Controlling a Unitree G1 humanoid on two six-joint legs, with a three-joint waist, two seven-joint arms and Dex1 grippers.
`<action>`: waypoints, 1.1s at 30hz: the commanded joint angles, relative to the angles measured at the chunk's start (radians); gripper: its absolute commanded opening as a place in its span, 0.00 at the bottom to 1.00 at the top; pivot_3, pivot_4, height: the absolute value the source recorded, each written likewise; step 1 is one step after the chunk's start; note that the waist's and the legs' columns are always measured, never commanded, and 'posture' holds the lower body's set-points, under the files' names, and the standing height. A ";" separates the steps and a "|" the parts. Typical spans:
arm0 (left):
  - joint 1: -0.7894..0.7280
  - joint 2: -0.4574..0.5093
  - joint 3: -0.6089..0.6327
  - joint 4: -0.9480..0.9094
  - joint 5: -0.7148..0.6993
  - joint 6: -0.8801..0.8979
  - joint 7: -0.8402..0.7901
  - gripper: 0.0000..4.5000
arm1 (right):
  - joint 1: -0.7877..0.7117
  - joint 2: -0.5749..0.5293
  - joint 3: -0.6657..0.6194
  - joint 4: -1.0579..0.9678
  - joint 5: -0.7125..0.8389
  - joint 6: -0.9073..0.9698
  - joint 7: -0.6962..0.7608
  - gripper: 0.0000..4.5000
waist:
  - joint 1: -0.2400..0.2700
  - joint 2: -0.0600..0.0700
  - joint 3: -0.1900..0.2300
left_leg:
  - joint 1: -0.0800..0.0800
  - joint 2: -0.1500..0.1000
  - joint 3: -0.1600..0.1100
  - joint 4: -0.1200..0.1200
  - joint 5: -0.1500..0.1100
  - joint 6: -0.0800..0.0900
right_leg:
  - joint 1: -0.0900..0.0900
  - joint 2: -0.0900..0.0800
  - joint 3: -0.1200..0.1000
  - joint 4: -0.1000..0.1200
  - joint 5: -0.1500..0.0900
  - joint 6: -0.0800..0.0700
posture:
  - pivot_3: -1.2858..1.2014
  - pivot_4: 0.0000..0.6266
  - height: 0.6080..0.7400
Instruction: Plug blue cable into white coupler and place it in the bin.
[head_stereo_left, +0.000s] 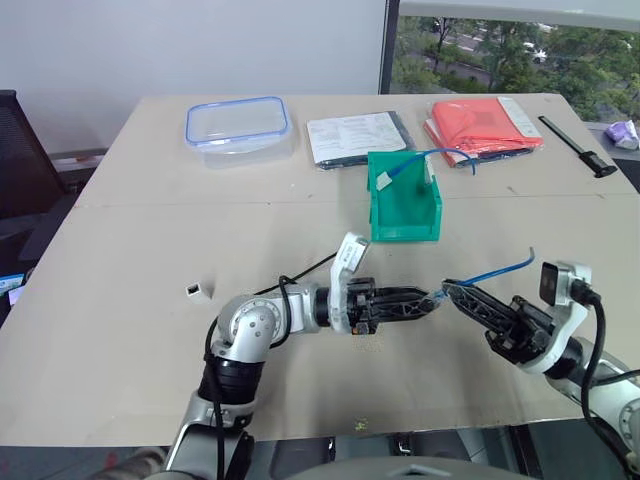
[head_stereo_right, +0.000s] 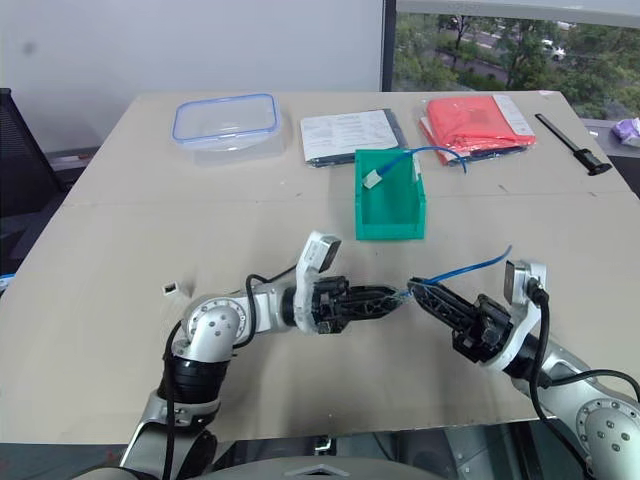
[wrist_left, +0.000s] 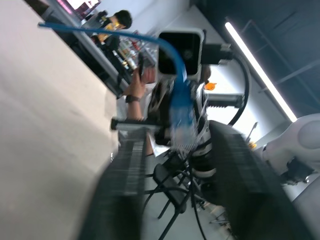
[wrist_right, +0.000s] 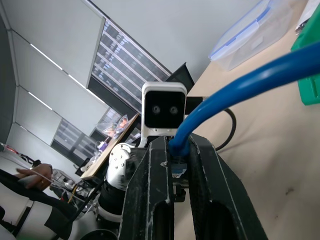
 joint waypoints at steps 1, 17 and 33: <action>0.044 0.089 -0.044 -0.148 0.096 -0.137 -0.053 0.76 | -0.015 0.005 -0.030 0.020 -0.039 -0.035 -0.015 0.00 | 0.000 0.000 0.000 | 0.000 0.000 0.000 0.000 0.000 0.000 | 0.000 0.000 0.000 0.000 0.000 0.000 | 0.52 0.24 1.00; 0.639 0.074 0.195 -0.656 0.781 -0.772 0.548 0.76 | -0.185 0.041 -0.006 0.222 -0.325 -0.124 0.042 0.00 | 0.000 0.001 0.000 | 0.000 0.003 0.002 -0.001 0.000 0.000 | 0.000 -0.005 0.004 -0.002 0.000 0.000 | 0.52 0.24 1.00; 0.773 -0.225 0.351 -0.221 0.871 -0.928 0.881 0.99 | -0.285 0.074 0.037 0.221 -0.375 -0.103 0.066 0.00 | 0.000 0.000 0.000 | -0.001 0.003 0.001 0.000 0.000 0.000 | -0.001 -0.005 -0.002 -0.002 0.000 0.000 | 0.52 0.24 1.00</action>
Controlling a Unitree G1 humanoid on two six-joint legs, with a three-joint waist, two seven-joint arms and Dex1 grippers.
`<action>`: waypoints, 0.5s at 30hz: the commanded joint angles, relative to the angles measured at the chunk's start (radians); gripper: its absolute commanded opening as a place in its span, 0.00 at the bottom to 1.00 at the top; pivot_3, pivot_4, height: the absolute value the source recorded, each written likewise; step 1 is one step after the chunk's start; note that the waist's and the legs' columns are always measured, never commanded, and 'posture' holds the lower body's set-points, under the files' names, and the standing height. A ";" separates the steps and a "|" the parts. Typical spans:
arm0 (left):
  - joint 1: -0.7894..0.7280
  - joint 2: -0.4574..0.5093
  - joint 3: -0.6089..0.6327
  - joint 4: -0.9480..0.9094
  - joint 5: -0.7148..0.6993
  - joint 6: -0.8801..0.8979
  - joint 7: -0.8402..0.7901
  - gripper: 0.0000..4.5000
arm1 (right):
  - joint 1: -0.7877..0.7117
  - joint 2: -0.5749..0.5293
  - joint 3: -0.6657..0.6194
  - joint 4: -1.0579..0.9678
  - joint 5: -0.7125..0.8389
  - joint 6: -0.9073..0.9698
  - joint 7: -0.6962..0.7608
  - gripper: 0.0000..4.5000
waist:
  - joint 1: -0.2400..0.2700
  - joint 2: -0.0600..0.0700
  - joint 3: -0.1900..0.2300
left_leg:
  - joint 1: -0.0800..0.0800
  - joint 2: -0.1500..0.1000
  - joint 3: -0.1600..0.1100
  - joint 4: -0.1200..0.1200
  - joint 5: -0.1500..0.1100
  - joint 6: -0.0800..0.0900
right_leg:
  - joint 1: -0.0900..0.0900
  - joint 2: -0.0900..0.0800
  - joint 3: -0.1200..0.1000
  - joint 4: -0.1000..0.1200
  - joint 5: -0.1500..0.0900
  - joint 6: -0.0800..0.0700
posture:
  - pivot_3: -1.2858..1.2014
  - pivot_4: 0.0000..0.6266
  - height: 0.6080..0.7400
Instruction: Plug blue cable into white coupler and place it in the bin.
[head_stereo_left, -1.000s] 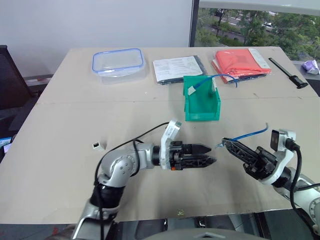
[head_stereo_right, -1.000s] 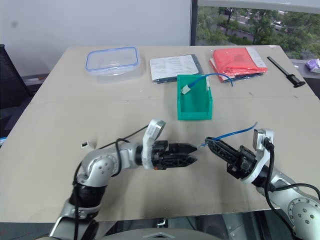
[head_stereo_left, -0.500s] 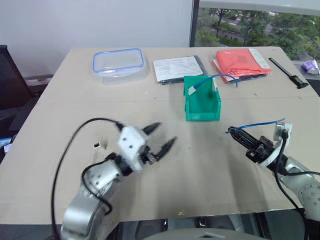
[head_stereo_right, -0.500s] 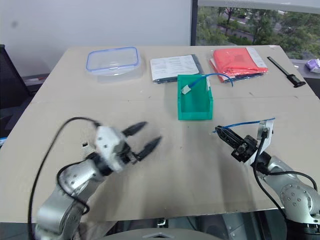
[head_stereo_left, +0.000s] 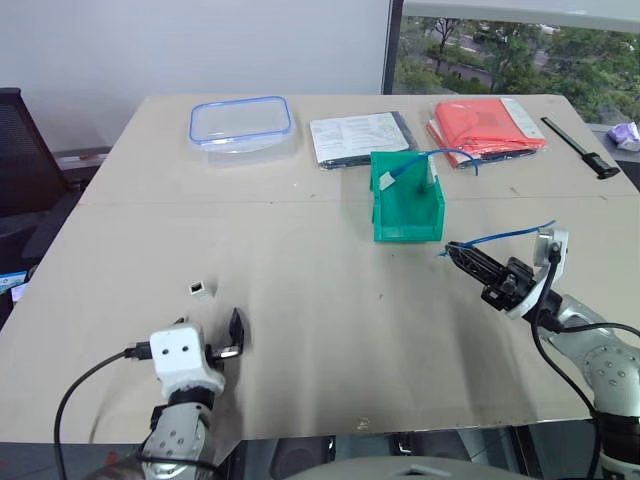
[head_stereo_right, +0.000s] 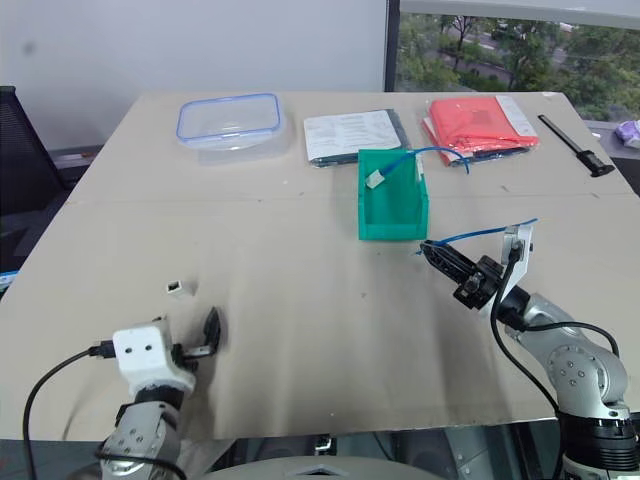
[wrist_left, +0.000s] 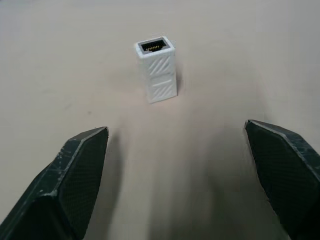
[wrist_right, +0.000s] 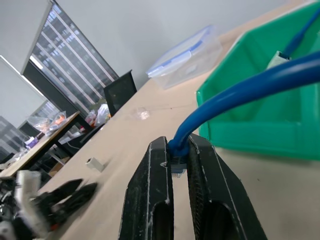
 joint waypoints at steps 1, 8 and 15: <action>-0.036 -0.017 0.012 0.054 -0.003 -0.019 0.034 0.99 | -0.019 0.009 0.001 -0.045 -0.002 -0.001 0.001 0.00 | -0.001 0.000 0.000 | 0.000 0.000 0.000 -0.001 0.000 0.000 | 0.000 0.000 0.000 0.000 0.000 0.000 | 0.52 0.24 1.00; -0.139 -0.004 0.046 0.156 0.008 -0.024 0.080 0.99 | -0.004 0.022 0.005 -0.055 -0.031 -0.011 -0.001 0.00 | 0.002 0.004 -0.002 | 0.001 0.000 -0.001 -0.001 0.000 0.000 | 0.000 0.000 -0.001 0.002 0.000 0.000 | 0.52 0.24 1.00; -0.225 0.030 0.056 0.235 0.003 -0.031 0.081 0.75 | 0.017 0.038 0.011 -0.075 -0.051 -0.017 -0.007 0.00 | 0.001 0.009 -0.005 | 0.002 0.000 -0.001 0.000 0.000 0.001 | 0.001 0.001 -0.001 0.002 0.000 0.000 | 0.52 0.24 1.00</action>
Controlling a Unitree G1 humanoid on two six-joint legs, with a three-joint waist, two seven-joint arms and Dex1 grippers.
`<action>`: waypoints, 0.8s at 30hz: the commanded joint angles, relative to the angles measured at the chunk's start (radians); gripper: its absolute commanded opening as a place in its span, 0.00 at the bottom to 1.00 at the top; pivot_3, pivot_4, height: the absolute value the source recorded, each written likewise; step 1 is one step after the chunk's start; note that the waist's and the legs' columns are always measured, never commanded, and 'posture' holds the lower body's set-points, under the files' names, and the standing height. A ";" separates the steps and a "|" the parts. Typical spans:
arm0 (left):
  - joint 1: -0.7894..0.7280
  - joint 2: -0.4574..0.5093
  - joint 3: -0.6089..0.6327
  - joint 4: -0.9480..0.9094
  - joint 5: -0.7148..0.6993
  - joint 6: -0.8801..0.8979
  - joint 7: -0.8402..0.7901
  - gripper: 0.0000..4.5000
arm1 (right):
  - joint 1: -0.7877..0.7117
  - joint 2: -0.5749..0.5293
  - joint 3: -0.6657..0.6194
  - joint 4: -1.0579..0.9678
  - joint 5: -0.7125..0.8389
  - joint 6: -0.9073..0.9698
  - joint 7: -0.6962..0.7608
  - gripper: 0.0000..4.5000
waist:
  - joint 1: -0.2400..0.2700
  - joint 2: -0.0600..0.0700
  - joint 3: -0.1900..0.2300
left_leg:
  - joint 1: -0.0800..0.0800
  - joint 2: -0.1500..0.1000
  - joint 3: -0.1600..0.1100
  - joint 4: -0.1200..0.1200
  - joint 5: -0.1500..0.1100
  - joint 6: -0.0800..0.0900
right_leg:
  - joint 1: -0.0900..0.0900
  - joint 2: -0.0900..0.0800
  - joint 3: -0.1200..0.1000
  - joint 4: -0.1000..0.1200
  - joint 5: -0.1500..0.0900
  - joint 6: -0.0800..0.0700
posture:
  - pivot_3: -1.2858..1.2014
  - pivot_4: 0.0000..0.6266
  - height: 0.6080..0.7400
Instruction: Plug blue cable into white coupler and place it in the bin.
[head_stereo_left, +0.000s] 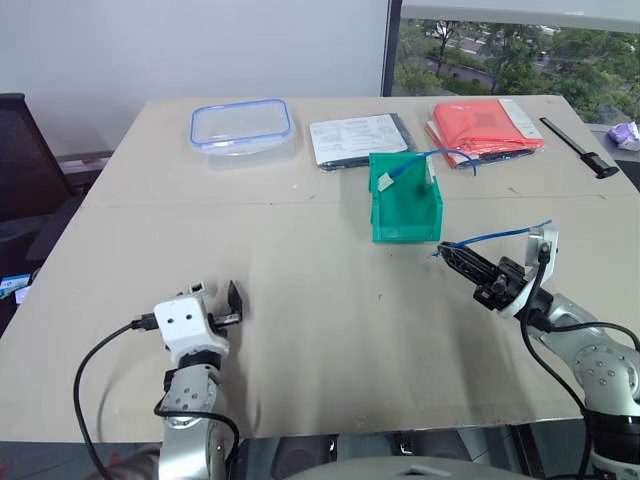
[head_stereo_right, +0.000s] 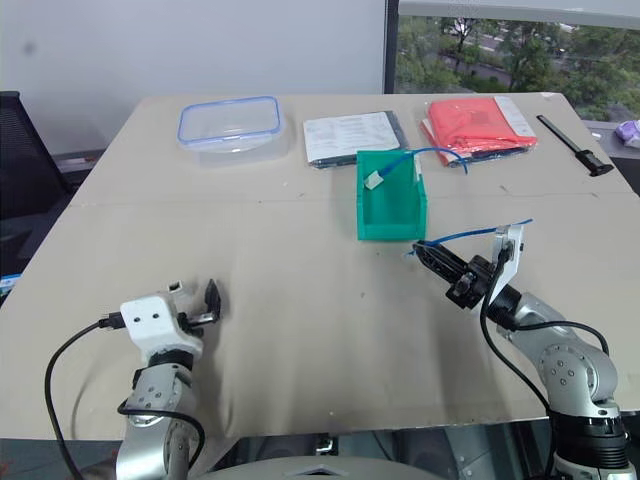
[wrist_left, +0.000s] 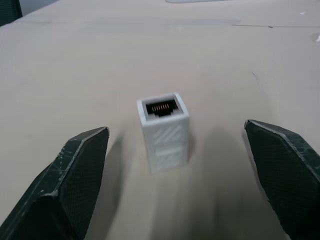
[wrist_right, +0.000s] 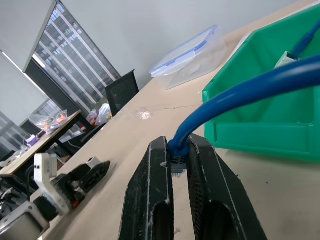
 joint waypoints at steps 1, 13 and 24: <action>-0.016 0.010 0.011 0.057 0.004 0.008 0.010 0.63 | 0.009 0.009 -0.005 -0.058 -0.003 -0.014 -0.001 0.00 | 0.000 0.001 0.000 | 0.000 0.000 0.000 0.000 0.000 0.000 | 0.000 0.000 0.000 0.000 0.000 0.000 | 0.52 0.24 1.00; -0.157 0.142 -0.161 0.157 -0.085 -0.010 -0.346 0.13 | -0.016 0.008 0.047 -0.119 -0.086 -0.034 0.004 0.00 | 0.007 0.007 -0.005 | 0.000 -0.001 0.000 0.001 0.000 0.000 | 0.000 -0.001 -0.001 0.000 0.000 0.000 | 0.52 0.24 1.00; -0.568 0.269 -0.501 0.493 -0.185 -0.058 -1.096 0.13 | -0.066 -0.093 0.212 -0.117 -0.369 -0.182 0.137 0.00 | -0.001 0.004 -0.003 | -0.002 -0.005 0.001 0.001 0.000 0.001 | 0.000 0.002 0.001 -0.002 0.001 0.003 | 0.52 0.24 1.00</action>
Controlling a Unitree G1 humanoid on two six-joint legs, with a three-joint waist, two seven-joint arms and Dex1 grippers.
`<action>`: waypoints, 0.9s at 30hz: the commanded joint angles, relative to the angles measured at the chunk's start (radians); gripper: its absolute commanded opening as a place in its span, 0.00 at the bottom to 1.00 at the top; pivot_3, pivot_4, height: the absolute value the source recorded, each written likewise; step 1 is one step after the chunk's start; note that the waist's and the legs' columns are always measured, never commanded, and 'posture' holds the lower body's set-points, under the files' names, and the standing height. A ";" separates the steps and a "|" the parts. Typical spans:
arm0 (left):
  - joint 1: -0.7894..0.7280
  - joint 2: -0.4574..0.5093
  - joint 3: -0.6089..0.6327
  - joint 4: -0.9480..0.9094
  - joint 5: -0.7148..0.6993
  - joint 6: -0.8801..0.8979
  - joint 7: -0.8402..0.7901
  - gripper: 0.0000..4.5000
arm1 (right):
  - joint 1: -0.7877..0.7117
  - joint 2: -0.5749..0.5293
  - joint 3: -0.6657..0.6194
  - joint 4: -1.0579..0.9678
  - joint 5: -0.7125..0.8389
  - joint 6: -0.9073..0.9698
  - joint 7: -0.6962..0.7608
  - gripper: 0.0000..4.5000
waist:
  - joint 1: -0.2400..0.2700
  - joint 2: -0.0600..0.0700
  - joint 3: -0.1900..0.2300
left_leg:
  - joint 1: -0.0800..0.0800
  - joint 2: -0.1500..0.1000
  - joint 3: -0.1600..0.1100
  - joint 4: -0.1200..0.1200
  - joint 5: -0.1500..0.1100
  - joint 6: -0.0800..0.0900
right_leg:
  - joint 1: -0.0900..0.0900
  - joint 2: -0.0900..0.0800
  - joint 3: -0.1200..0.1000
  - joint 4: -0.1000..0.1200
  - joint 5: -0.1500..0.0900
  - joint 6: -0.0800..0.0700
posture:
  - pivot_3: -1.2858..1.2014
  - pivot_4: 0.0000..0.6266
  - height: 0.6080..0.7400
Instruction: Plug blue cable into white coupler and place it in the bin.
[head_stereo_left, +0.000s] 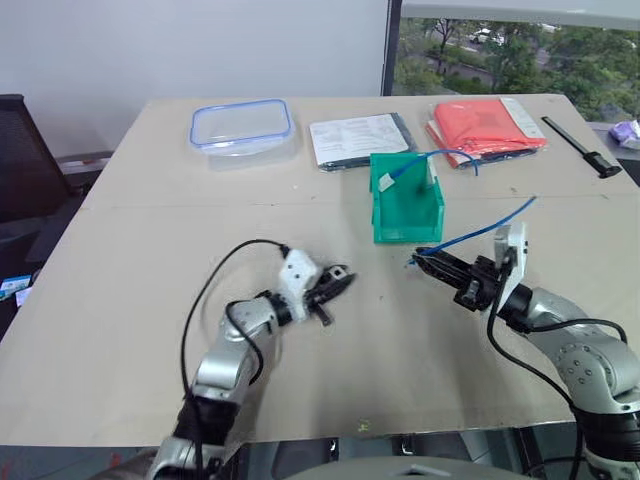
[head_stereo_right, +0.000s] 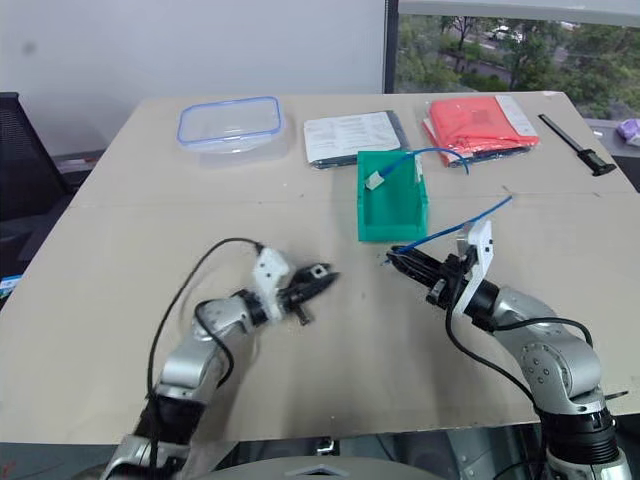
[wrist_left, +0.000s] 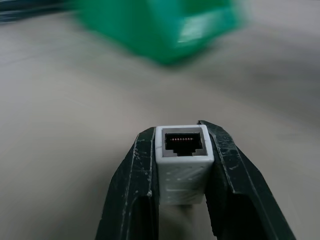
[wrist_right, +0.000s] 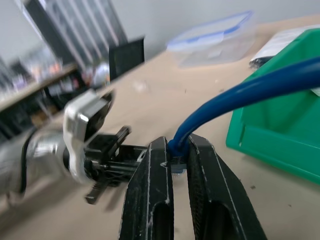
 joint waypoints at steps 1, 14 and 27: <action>-0.130 -0.003 -0.077 0.164 0.004 -0.069 -0.199 0.13 | -0.027 -0.034 0.051 -0.030 -0.099 -0.087 0.069 0.00 | 0.000 0.000 0.000 | 0.000 0.001 -0.001 0.000 0.000 0.000 | 0.000 0.001 0.000 0.000 0.000 0.000 | 0.52 0.24 1.00; -0.468 -0.094 -0.173 0.750 0.147 -0.393 -0.515 0.13 | -0.159 -0.050 0.182 0.058 -0.319 -0.222 0.154 0.00 | 0.005 -0.003 0.000 | -0.001 -0.001 -0.001 0.002 0.000 0.000 | 0.001 0.001 0.000 -0.001 0.000 0.001 | 0.52 0.24 1.00; -0.492 -0.131 -0.150 0.818 0.168 -0.466 -0.518 0.13 | -0.217 -0.074 0.283 0.188 -0.475 -0.278 0.239 0.00 | 0.006 -0.005 -0.001 | -0.001 -0.001 -0.001 0.004 0.000 0.000 | 0.002 0.000 0.000 0.001 0.001 0.001 | 0.52 0.24 1.00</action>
